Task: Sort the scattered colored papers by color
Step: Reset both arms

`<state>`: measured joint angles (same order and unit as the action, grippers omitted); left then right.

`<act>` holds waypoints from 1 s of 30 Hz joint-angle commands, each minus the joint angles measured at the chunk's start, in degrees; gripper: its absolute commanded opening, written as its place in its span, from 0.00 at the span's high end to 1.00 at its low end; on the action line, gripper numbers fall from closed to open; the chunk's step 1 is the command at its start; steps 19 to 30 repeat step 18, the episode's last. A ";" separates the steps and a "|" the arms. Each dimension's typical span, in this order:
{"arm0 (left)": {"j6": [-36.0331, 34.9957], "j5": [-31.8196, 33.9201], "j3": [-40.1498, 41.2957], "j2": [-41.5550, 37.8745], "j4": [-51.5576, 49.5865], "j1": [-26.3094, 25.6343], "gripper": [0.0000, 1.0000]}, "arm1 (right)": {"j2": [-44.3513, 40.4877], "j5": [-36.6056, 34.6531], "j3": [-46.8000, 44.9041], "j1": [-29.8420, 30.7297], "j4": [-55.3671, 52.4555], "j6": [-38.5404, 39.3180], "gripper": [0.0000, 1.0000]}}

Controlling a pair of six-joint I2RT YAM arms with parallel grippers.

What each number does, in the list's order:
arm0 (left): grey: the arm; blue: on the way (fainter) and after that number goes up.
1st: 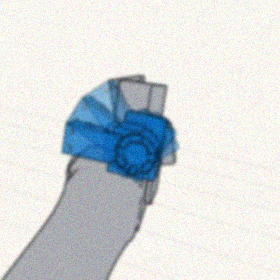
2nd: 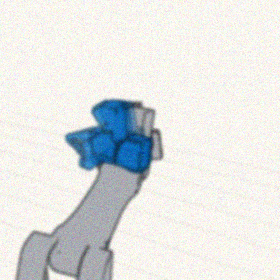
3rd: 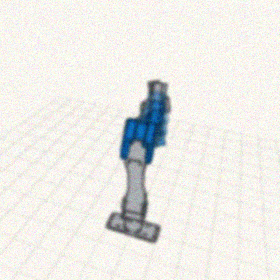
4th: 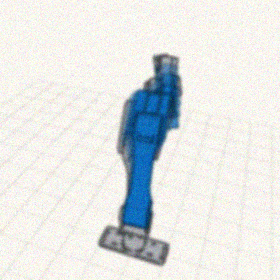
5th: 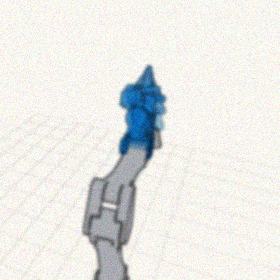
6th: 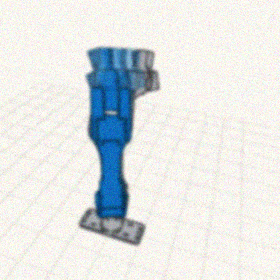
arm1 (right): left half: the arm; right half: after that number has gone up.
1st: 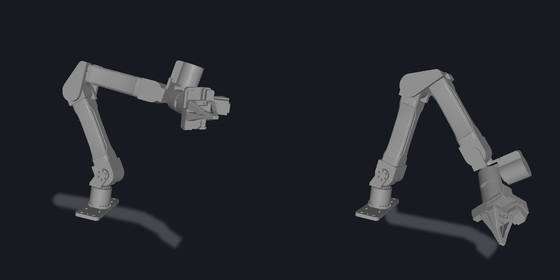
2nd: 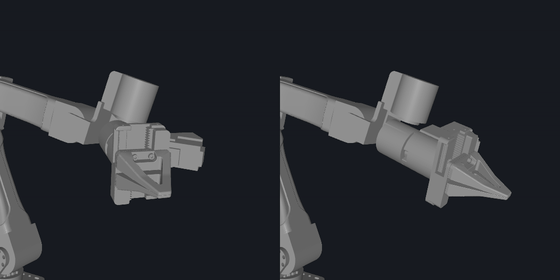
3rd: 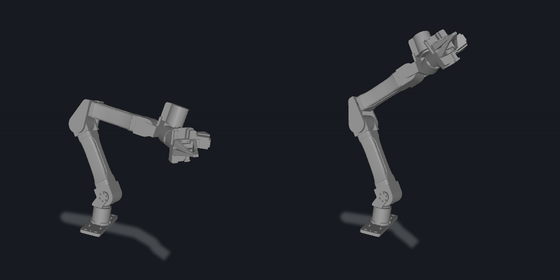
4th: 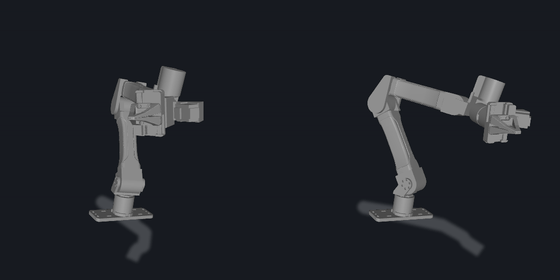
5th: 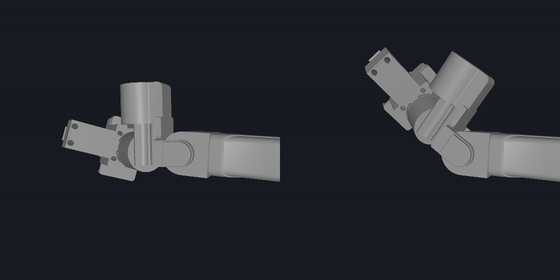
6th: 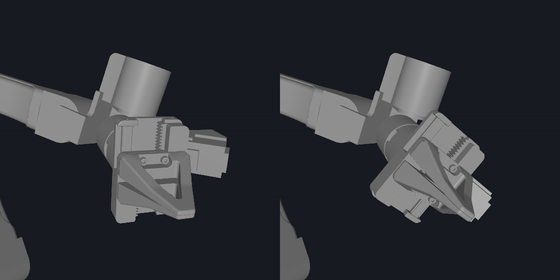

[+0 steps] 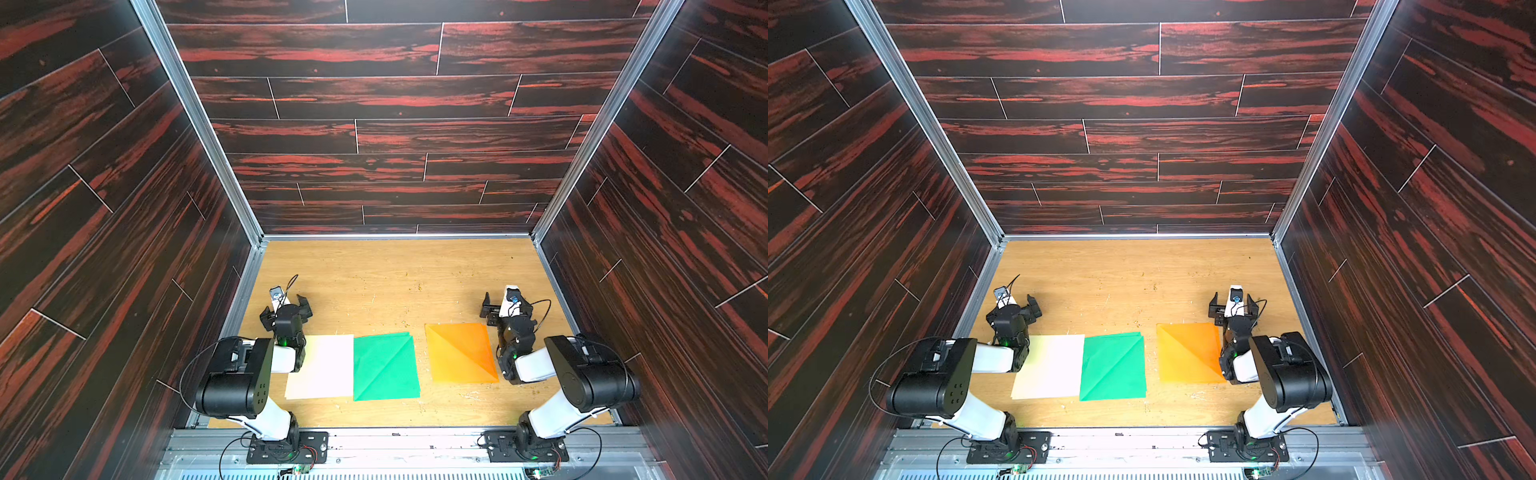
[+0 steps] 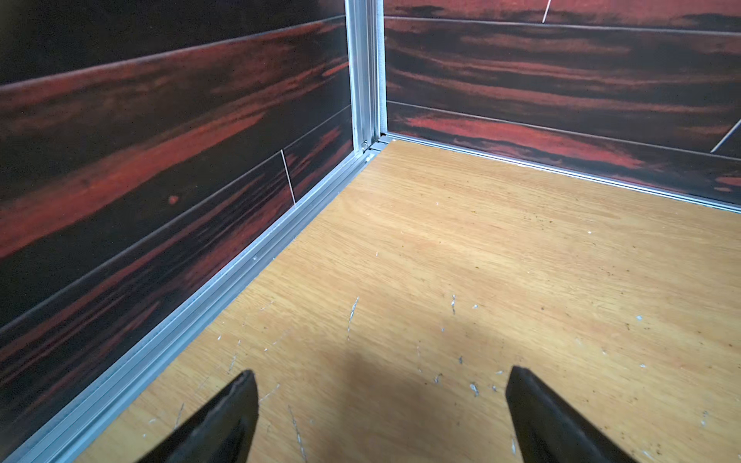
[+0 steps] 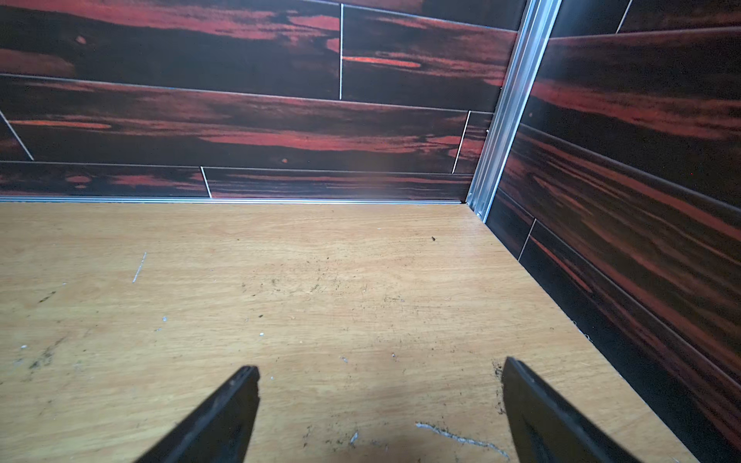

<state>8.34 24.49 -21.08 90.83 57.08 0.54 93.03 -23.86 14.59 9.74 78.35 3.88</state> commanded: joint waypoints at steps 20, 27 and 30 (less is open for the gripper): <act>-0.82 0.18 0.34 0.16 2.95 0.17 0.00 | -0.49 0.19 -0.09 0.02 0.71 -0.23 0.02; -0.82 0.18 0.34 0.16 2.95 0.17 0.00 | -0.49 0.19 -0.09 0.02 0.71 -0.23 0.02; -0.82 0.18 0.34 0.16 2.95 0.17 0.00 | -0.49 0.19 -0.09 0.02 0.71 -0.23 0.02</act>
